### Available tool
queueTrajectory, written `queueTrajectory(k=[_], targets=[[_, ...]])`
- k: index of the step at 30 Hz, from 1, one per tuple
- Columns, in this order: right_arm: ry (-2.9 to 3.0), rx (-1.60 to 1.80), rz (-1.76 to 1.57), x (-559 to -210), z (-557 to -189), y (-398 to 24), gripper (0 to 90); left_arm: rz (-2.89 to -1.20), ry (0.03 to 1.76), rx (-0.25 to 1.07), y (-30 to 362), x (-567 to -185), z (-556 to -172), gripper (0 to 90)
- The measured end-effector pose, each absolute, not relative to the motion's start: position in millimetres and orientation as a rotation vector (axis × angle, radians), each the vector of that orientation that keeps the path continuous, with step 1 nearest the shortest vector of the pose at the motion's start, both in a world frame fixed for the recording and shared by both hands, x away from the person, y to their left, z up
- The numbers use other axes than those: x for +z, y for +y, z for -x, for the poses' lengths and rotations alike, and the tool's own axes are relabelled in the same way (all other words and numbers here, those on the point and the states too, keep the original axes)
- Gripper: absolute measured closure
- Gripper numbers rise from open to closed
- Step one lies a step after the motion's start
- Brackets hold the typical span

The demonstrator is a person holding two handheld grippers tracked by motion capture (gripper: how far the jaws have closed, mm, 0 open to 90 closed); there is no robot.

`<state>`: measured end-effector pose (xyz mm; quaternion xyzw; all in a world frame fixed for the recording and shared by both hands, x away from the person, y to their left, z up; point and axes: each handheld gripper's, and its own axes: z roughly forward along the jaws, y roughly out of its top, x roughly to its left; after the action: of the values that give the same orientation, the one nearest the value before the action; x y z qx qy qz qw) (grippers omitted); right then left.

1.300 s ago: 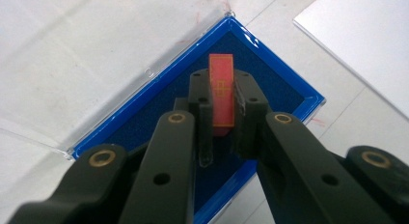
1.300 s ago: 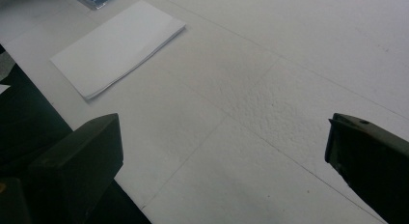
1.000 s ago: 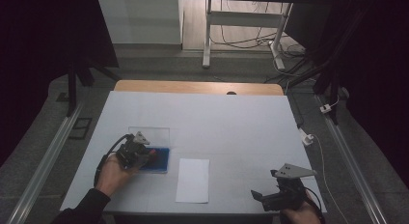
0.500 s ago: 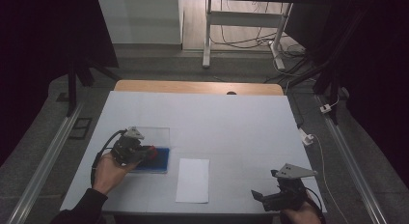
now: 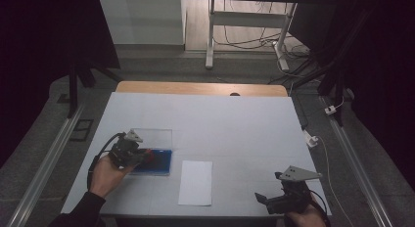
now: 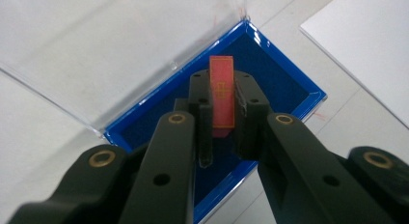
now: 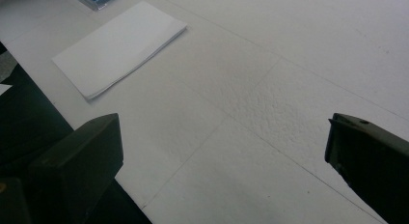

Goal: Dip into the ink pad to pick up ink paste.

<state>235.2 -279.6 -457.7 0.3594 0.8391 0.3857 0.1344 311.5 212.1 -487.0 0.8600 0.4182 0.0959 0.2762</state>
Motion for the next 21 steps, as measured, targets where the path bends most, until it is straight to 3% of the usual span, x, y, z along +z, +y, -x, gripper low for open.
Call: queueTrajectory(k=[16,21], targets=[[2.438,1.109,-1.037,-458,-235,-279,0.1,-2.328,1.147,0.259,206,-495,-311,80.3],[2.44,1.106,-1.038,-458,-235,-279,0.1,-2.402,1.117,0.388,191,-493,-304,80.3]])
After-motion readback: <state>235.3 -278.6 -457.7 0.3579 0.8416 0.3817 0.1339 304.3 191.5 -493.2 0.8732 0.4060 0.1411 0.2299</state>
